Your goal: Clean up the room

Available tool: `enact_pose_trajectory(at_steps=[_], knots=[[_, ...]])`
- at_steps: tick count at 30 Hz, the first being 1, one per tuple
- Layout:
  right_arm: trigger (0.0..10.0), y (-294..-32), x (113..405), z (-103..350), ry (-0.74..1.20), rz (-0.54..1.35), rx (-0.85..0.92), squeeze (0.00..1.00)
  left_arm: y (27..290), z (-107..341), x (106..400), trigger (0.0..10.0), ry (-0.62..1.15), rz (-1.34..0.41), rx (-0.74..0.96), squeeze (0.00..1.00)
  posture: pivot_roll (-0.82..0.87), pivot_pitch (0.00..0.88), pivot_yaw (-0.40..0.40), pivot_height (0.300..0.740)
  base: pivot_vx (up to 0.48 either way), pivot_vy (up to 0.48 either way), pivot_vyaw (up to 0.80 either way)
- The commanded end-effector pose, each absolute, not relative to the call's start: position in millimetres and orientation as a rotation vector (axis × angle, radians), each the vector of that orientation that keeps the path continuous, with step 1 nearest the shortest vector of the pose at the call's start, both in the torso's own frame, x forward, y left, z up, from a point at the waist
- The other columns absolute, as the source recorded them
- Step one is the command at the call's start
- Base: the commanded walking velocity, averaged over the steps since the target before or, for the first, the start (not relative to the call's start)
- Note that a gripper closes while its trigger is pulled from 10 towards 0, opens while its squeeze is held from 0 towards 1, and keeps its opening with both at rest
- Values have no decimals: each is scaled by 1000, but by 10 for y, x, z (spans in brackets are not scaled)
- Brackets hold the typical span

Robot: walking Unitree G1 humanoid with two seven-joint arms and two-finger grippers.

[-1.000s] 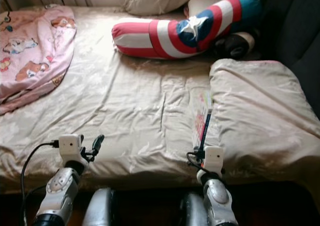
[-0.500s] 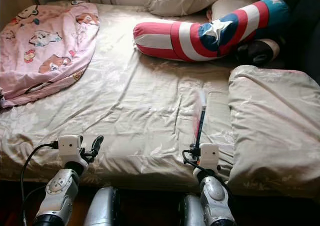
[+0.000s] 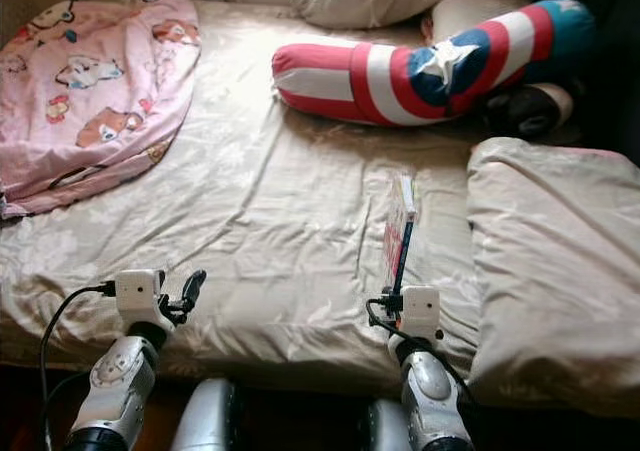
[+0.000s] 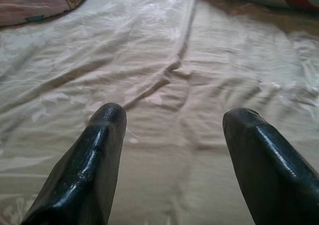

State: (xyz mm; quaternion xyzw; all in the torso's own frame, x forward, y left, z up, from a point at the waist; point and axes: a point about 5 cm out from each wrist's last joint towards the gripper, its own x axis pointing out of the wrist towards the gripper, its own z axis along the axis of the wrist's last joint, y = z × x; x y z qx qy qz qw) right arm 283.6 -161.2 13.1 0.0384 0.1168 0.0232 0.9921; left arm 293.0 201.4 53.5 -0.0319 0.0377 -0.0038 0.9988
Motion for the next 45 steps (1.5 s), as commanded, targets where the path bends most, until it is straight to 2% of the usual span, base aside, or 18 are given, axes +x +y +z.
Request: enact_pose_trajectory(at_steps=[1, 14, 20, 24, 26, 27, 28, 29, 33, 36, 37, 45], knots=[[10000, -1650, 2849, 160, 214, 34, 70, 0, 2010, 499, 2915, 10000, 93, -6, -69, 0, 23, 168, -35, 618, 322, 0, 0], [10000, -1739, 2911, 206, 206, -30, 43, 0, 2018, 507, 2905, 10000, 86, -2, -69, 0, 25, 172, -34, 618, 328, 0, 0], [10000, -1808, 2950, 254, 188, -66, 3, 0, 2015, 506, 2884, 10000, 83, -5, -69, 0, 26, 185, -38, 618, 0, 0, 0], [10000, -1902, 2998, 283, 204, -61, -170, 0, 2020, 500, 2848, 10000, 84, -7, -68, 0, 31, 202, -40, 618, 0, 0, 0], [10000, -1912, 3005, 290, 204, -56, -197, 0, 2022, 496, 2841, 10000, 85, -7, -67, 0, 31, 205, -40, 618, 0, 0, 0], [10000, -1934, 3032, 308, 209, -30, -332, 0, 2028, 491, 2824, 10000, 87, -7, -66, 0, 34, 213, -41, 618, 0, 0, 0], [10000, -1934, 3032, 308, 209, -30, -332, 0, 2028, 491, 2824, 10000, 87, -7, -66, 0, 34, 213, -41, 618, 0, 0, 0], [10000, -1948, 3063, 356, 179, -5, -463, 0, 2036, 485, 2809, 10000, 89, -4, -63, 0, 36, 217, -42, 618, 0, 0, 0], [10000, -1967, 3146, 443, 126, 55, -767, 0, 2040, 485, 2776, 10000, 90, 3, -59, 0, 46, 235, -43, 618, 0, 0, 0], [10000, -1948, 3184, 457, 127, 107, -831, 0, 2035, 479, 2747, 10000, 94, -3, -61, 0, 47, 253, -41, 618, 0, 0, 0], [10000, -1902, 3202, 451, 116, 175, -938, 0, 2031, 471, 2720, 10000, 99, -6, -61, 0, 48, 269, -36, 618, 0, 0, 0], [10000, -1843, 3268, 504, 33, 275, -1223, 0, 2034, 463, 2677, 10000, 106, -9, -56, 0, 57, 300, -34, 618, 0, 0, 0]])
